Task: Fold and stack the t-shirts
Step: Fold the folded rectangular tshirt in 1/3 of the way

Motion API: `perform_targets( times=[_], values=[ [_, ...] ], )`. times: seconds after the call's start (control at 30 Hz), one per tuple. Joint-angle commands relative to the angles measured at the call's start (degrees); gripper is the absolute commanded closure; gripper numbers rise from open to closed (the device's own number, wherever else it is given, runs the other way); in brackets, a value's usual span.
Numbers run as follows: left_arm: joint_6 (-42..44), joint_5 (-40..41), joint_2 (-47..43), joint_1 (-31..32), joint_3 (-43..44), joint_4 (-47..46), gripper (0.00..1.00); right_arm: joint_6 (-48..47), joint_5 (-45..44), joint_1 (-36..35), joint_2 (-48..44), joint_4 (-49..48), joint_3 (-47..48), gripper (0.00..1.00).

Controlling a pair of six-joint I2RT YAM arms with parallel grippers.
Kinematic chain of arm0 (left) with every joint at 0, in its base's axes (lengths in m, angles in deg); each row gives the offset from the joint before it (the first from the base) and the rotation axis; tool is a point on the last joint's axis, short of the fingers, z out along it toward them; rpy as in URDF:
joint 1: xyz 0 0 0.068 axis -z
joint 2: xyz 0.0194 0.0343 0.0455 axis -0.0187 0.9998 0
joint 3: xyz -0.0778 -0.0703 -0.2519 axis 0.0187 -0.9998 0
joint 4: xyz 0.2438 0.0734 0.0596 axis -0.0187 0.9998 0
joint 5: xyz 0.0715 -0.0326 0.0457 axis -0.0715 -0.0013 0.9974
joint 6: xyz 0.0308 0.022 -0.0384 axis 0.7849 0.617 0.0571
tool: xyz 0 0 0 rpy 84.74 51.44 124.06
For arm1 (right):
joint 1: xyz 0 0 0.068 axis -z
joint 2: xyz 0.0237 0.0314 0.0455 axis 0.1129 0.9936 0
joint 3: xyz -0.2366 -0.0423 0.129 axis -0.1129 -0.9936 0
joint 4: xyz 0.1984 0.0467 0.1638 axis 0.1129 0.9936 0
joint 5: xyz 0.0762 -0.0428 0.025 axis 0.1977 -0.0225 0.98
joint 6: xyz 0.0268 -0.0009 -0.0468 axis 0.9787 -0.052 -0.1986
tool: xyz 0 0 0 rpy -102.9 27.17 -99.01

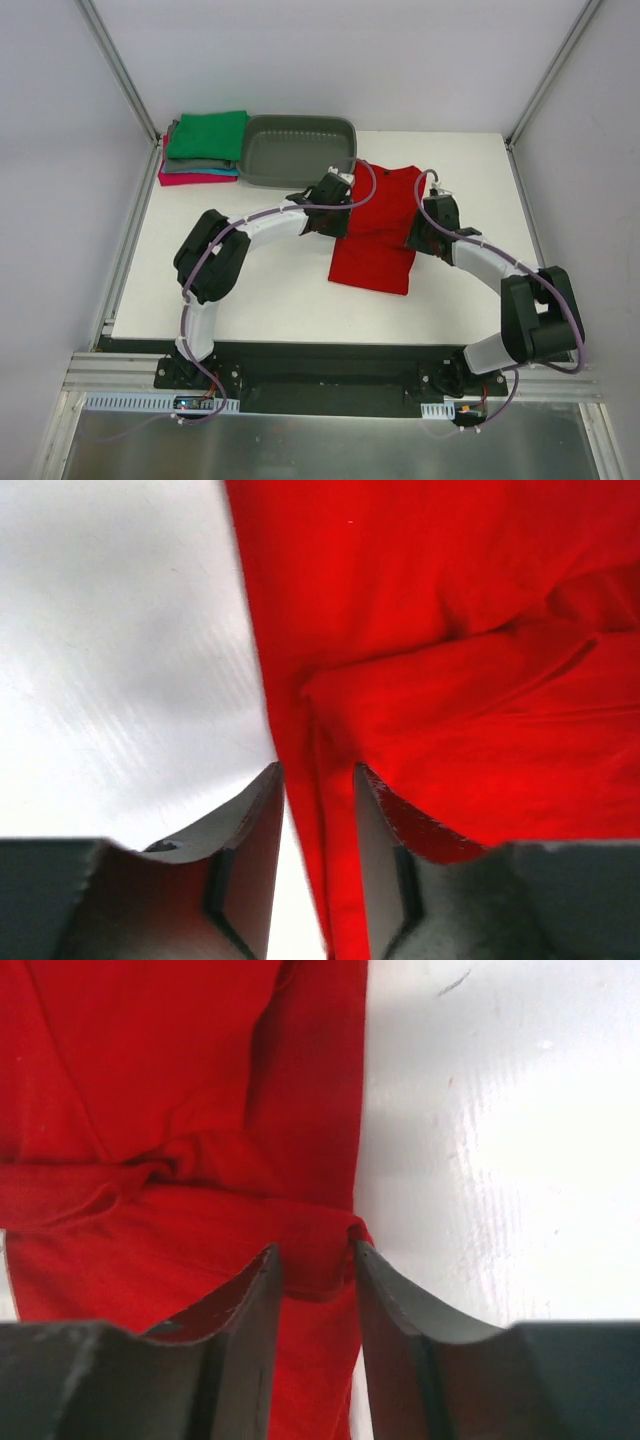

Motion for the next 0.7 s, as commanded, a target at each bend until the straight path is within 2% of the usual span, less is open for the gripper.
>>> perform_targets(
  times=[0.0, 0.1, 0.2, 0.23, 0.37, 0.47, 0.67],
  values=[
    [1.0, 0.1, -1.1, -1.0, 3.3, 3.8, 0.56, -6.4, -2.6, 1.0, 1.9, -3.1, 5.6, 0.50],
    [-0.2, 0.1, -5.6, -0.8, 0.3, 3.8, 0.32, -6.9, -0.8, 1.0, -0.6, 2.7, 7.5, 0.24],
    [-2.9, -1.3, -11.6, -0.5, -6.2, 3.4, 0.10, -6.2, 2.7, 0.9, -6.8, 3.9, 4.3, 0.01],
    [-3.8, -1.5, -13.6, -0.3, -8.3, 3.2, 0.01, -6.1, 3.9, 0.9, -8.9, 3.9, 2.9, 0.04],
    [-7.3, -3.8, -20.2, -0.1, -17.5, 1.8, 0.01, -6.7, 16.8, 0.9, -13.7, 3.7, -1.7, 0.04],
    [-9.8, -4.2, -26.6, -0.1, -25.4, -0.8, 0.01, -7.4, 26.9, -0.4, -11.7, 1.1, -3.2, 0.04],
    [-12.8, -2.9, -35.8, -0.1, -37.9, -3.3, 0.01, -9.3, 25.2, -5.3, -0.6, 0.8, 3.1, 0.04]
  ],
)
